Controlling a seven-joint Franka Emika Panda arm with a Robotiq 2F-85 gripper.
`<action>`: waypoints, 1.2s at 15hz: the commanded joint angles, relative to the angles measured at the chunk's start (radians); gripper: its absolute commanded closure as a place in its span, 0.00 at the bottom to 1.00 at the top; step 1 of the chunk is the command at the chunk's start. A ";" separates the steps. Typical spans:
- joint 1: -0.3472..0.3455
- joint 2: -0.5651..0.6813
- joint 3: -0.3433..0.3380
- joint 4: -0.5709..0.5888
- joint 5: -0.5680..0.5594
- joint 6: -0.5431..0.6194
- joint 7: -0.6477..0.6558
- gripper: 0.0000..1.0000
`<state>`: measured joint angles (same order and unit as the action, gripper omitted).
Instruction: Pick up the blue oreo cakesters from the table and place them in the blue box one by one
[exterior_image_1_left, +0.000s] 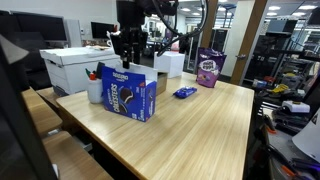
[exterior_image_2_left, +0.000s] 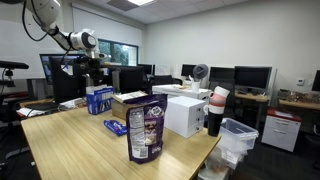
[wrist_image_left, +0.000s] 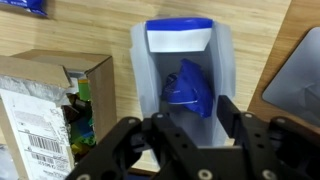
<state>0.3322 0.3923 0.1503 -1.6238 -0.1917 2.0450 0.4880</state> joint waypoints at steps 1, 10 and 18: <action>0.012 -0.037 -0.018 -0.043 -0.001 0.034 0.041 0.16; -0.052 -0.216 -0.067 -0.291 -0.026 -0.042 0.001 0.00; -0.185 -0.376 -0.082 -0.591 -0.047 0.085 -0.455 0.00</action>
<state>0.1963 0.0661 0.0705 -2.1175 -0.2614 2.0564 0.1972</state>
